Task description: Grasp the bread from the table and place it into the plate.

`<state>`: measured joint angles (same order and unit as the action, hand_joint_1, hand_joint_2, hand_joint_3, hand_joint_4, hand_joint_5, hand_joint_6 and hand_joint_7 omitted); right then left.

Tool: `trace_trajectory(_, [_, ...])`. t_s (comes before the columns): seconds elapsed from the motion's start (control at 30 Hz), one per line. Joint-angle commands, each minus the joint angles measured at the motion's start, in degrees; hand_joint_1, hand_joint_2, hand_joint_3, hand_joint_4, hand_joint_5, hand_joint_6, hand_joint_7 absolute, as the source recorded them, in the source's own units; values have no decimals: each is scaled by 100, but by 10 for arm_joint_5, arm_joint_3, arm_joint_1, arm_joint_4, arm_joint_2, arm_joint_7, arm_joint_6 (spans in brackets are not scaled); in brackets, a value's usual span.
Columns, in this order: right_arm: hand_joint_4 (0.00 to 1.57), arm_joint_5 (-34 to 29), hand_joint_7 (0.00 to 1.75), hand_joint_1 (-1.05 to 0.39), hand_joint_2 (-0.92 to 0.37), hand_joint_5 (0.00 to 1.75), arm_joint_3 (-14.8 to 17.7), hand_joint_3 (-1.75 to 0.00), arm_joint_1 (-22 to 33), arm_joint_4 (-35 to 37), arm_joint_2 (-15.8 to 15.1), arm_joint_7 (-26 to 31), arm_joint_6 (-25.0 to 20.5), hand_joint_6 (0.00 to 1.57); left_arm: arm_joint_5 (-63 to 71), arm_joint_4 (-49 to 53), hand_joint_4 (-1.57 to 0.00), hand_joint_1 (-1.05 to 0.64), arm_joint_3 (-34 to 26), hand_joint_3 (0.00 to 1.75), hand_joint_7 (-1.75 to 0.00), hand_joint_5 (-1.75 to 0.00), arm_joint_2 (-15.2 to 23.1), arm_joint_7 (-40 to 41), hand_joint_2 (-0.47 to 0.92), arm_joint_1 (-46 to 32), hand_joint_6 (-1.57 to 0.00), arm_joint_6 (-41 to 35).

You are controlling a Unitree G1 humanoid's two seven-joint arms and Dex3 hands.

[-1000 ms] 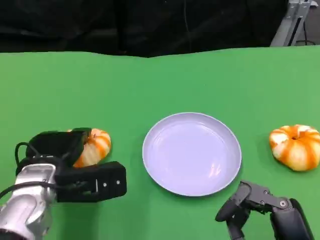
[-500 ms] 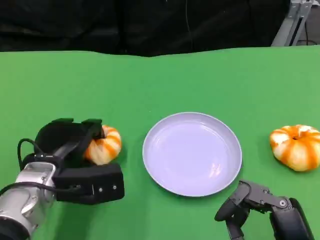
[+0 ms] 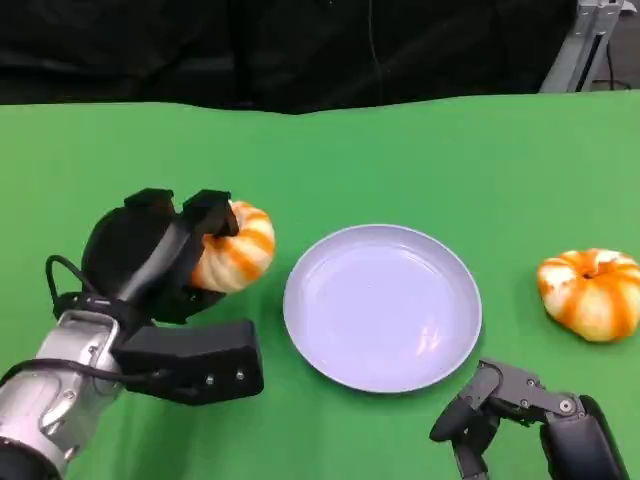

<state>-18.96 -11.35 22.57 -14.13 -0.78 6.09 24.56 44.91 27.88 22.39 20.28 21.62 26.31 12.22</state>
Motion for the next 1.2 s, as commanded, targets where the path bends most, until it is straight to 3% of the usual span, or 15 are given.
trace_trajectory(0.03, [84, 8, 128, -5, -29, 158, 3, -135, 2, -4, -3, 0, -4, 86, 0, -37, -89, -16, -1, 128, -174, -175, -11, 20, 37, -1, -69, 20])
trace_trajectory(0.3, [83, 12, 129, -3, -28, 159, -1, -136, 4, -7, -3, -3, -6, 86, 6, 17, -89, -16, 39, 123, -171, -175, -88, 0, 33, 61, -70, 18])
trace_trajectory(0.73, [83, 12, 129, -3, -27, 160, -4, -138, 4, -7, -2, -2, -5, 86, 0, 101, -87, -19, 70, 114, -163, -175, -138, -14, 38, 102, -74, 11])
trace_trajectory(0.77, [83, 14, 129, -2, -27, 161, -3, -139, 3, -5, -3, -3, -5, 85, -8, 118, -79, -19, 73, 91, -126, -172, -149, -23, 48, 106, -77, 12])
trace_trajectory(0.8, [84, 16, 129, -1, -27, 162, -2, -139, 2, -2, -4, -4, -5, 85, -19, 129, -76, -19, 76, 77, -109, -172, -156, -49, 54, 110, -81, 15])
trace_trajectory(0.83, [83, 17, 129, 0, -27, 162, -2, -139, 0, 0, -4, -4, -3, 85, -28, 132, -63, -24, 79, 52, -66, -121, -158, -83, 70, 113, -66, 15])
trace_trajectory(0.87, [83, 17, 129, 0, -27, 162, -2, -139, 0, 2, -5, -4, -1, 85, -33, 131, -57, -27, 81, 35, -41, -92, -157, -107, 81, 115, -58, 15])
trace_trajectory(0.9, [83, 16, 129, 0, -27, 162, -2, -139, -1, 3, -4, -3, -2, 85, -33, 129, -53, -29, 86, 27, -29, -76, -155, -133, 86, 118, -53, 9])
trace_trajectory(0.93, [83, 15, 129, 0, -27, 162, -3, -139, -1, 3, -4, -3, -2, 85, -32, 127, -37, -37, 88, 23, -15, -58, -153, -149, 90, 120, -40, 5])
trace_trajectory(1.03, [84, 14, 129, 0, -27, 162, -3, -139, -1, 3, -3, -2, -3, 85, -30, 122, -28, -41, 89, 21, -6, -46, -152, -167, 92, 121, -32, -1])
trace_trajectory(1.2, [84, 14, 129, 0, -27, 162, -3, -139, -1, 3, -3, -2, -3, 86, -30, 119, -27, -42, 89, 21, -4, -44, -152, -171, 92, 120, -31, -3])
